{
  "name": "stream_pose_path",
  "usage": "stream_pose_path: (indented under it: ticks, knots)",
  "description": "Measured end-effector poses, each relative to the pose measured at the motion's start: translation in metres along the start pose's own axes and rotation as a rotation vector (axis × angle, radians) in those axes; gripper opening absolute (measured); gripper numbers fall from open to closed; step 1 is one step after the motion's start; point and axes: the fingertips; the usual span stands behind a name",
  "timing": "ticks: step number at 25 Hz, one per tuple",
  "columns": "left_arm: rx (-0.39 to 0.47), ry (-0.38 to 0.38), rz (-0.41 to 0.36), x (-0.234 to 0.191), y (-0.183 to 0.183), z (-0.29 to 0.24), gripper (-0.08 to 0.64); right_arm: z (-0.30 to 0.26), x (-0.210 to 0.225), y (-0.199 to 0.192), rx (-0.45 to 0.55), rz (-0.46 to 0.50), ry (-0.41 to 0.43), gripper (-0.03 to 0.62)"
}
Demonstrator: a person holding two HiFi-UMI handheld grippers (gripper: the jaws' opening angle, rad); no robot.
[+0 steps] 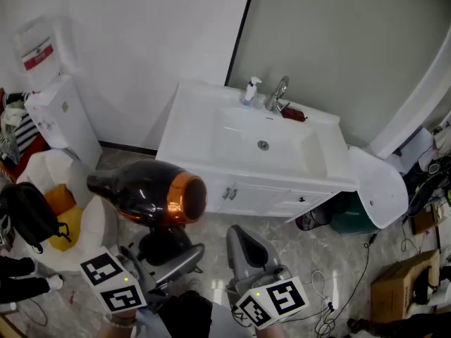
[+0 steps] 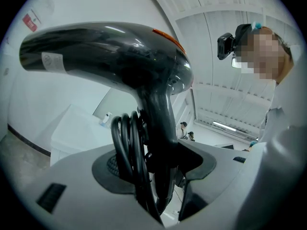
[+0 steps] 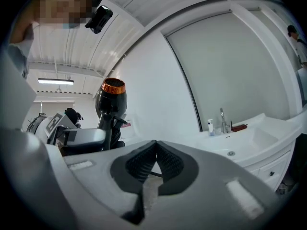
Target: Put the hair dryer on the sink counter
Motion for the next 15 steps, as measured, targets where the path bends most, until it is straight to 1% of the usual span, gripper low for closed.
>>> stream_pose_path:
  ticks: [8,15]
  knots:
    - [0.004,0.047,-0.014,0.003,-0.004,-0.024,0.262,-0.003,0.025,0.004,-0.024,-0.006,0.047,-0.002]
    - [-0.002,0.064,-0.026,0.004,-0.006,-0.034,0.262,0.000,0.040,0.005,-0.028,-0.018,0.050,-0.002]
Point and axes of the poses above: the fingertips, and each gripper's own axes: z backward along the fingers, x to its right, y out of its top, and after that the axes turned 11 degrees about -z, right-handed
